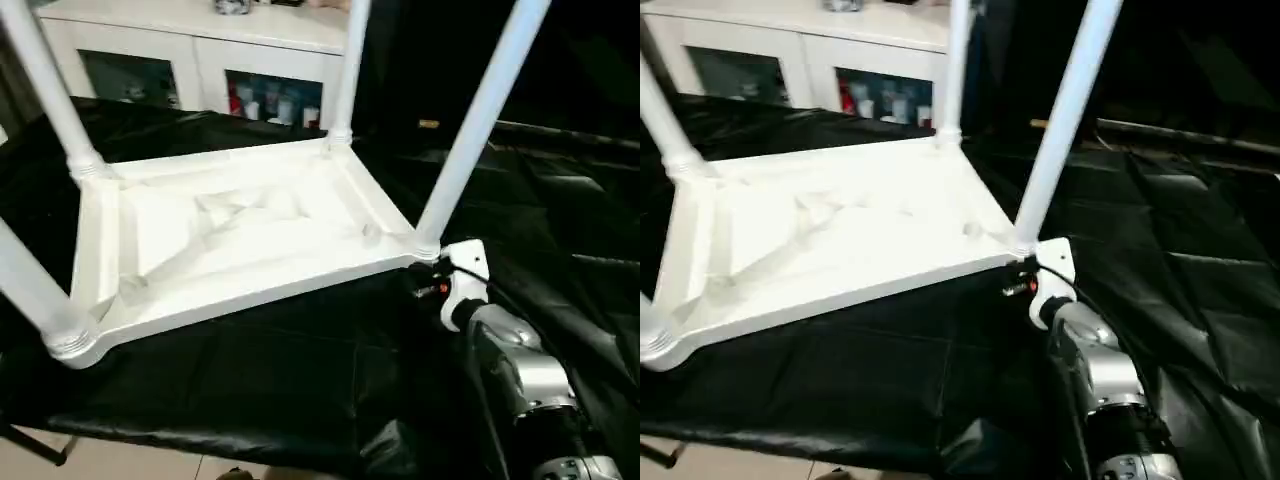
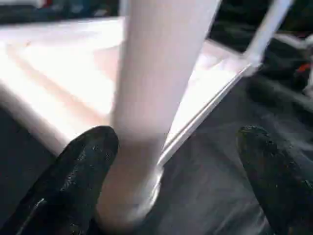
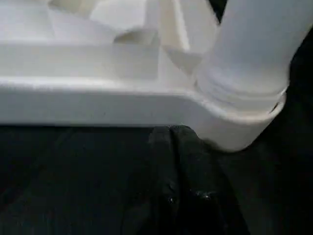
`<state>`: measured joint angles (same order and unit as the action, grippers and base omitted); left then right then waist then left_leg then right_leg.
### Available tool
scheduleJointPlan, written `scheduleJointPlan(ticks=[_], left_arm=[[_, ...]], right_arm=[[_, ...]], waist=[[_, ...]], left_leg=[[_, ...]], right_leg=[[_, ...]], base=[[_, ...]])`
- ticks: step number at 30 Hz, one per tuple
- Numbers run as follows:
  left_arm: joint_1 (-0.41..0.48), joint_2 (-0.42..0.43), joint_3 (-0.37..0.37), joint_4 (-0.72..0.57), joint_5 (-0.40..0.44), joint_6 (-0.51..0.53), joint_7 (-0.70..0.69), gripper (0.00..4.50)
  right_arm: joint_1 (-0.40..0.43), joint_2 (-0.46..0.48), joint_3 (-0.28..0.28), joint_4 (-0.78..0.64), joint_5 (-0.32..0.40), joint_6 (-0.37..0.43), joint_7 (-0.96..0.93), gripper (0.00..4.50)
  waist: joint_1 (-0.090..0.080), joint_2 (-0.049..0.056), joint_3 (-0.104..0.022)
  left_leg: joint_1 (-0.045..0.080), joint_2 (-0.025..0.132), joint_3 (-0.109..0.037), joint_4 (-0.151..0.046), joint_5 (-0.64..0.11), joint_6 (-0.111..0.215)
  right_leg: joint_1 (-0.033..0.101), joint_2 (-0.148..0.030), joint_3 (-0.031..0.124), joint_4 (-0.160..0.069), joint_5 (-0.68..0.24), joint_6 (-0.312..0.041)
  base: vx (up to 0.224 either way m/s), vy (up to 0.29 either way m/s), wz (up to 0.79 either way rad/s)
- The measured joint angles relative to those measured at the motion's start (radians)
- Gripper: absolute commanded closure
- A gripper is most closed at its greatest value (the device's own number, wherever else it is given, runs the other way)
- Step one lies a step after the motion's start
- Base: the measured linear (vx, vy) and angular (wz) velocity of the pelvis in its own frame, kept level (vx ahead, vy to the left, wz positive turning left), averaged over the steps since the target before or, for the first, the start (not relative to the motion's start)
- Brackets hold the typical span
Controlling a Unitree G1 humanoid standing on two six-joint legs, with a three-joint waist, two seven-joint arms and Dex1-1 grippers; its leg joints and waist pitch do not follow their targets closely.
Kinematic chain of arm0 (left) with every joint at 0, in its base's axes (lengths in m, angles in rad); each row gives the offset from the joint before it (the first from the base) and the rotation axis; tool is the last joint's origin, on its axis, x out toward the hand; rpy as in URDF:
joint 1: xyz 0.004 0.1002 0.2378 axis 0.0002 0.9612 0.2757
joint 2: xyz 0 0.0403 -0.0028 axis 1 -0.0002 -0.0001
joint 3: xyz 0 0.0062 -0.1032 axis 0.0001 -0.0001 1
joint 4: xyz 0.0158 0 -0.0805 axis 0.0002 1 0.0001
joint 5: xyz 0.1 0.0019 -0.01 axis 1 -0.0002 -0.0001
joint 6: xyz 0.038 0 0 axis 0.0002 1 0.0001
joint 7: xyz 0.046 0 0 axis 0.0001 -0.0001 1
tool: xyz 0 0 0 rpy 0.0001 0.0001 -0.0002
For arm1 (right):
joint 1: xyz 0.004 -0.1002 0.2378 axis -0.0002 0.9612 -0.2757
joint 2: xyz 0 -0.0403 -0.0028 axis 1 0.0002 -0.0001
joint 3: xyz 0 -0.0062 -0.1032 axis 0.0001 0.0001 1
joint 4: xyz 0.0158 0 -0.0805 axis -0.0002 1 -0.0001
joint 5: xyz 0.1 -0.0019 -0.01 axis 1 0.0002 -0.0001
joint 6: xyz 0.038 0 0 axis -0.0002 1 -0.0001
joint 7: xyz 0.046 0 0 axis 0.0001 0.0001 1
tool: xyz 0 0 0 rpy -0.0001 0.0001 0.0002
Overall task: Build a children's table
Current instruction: Rotate table base
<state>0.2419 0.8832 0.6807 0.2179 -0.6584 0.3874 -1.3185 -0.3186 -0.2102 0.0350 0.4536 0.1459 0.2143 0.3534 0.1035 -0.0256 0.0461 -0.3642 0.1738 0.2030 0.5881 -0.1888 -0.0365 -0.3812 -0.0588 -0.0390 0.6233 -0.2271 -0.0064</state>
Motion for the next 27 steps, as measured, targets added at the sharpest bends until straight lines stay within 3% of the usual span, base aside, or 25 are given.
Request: scheduleJointPlan(ticks=[11,20,27], left_arm=[[-0.053,-0.051,-0.095,-0.164,-0.077,0.094,0.013,0.03],[-0.176,-0.141,-0.285,-0.347,-0.132,0.149,0.049,0.03],[-0.367,-0.254,-0.490,-0.370,-0.127,0.168,0.054,0.03]], right_arm=[[-0.139,0.052,0.016,0.183,-0.042,-0.069,-0.027,4.50],[-0.247,0.099,0.029,0.350,-0.071,-0.141,-0.027,4.50],[-0.301,0.141,0.031,0.465,-0.080,-0.184,-0.017,4.50]], waist=[[0.007,-0.002,-0.001],[0.007,-0.008,-0.003],[0.005,-0.022,0.001]], left_leg=[[-0.002,0.000,0.000,0.000,0.002,-0.003],[-0.003,0.000,0.000,0.000,0.004,-0.005],[-0.003,0.000,0.000,0.001,0.005,-0.008]], right_leg=[[0.001,0.000,0.000,0.004,0.002,-0.003],[0.000,0.000,0.000,0.007,0.002,-0.003],[0.000,0.000,-0.001,0.009,0.003,-0.004]], base=[[0.000,0.000,0.00],[0.000,0.000,0.00],[0.000,0.000,0.00]])
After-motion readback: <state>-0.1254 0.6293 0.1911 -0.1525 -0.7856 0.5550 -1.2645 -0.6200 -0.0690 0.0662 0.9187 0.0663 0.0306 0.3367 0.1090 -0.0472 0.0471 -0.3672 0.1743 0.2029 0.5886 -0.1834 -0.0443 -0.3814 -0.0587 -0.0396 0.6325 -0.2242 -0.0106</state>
